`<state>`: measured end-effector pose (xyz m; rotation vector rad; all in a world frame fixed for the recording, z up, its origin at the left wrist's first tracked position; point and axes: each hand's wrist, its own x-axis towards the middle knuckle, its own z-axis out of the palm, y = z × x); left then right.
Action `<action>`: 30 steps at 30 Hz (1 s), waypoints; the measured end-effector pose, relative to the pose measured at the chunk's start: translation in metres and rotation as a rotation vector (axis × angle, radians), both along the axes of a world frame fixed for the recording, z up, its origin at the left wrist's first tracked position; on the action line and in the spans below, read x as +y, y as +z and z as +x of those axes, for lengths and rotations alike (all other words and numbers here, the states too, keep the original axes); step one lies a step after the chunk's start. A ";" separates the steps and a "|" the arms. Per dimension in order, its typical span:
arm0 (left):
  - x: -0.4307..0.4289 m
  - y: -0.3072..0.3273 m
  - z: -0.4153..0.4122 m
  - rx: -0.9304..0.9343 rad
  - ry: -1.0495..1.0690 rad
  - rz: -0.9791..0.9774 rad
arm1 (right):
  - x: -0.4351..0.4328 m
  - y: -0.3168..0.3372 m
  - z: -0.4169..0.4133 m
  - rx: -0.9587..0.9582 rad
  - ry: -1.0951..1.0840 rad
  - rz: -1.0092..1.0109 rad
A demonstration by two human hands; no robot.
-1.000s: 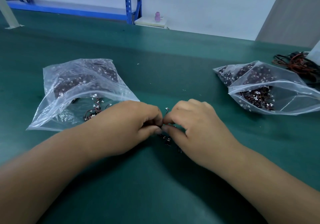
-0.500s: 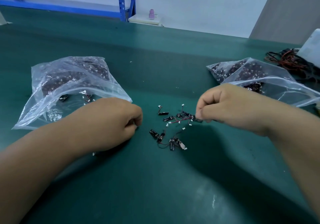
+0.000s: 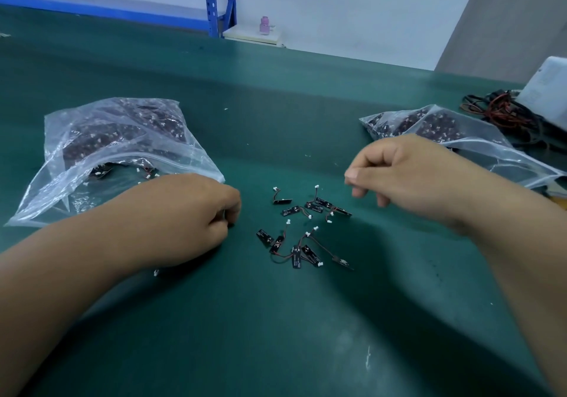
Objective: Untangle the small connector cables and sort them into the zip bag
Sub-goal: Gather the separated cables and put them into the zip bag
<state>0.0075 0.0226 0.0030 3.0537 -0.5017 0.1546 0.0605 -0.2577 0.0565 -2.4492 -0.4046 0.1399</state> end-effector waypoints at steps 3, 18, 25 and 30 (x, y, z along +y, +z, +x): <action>0.000 0.000 0.000 -0.001 -0.020 -0.005 | 0.001 0.000 0.000 -0.009 0.001 0.087; 0.003 -0.004 0.001 -0.004 -0.020 -0.046 | 0.035 -0.068 -0.023 0.024 0.330 -0.454; 0.001 -0.002 0.001 0.049 0.004 -0.082 | 0.081 -0.093 -0.010 -0.391 0.135 -0.297; 0.000 -0.001 -0.002 0.056 0.003 -0.073 | 0.068 -0.084 0.002 -0.506 0.132 -0.374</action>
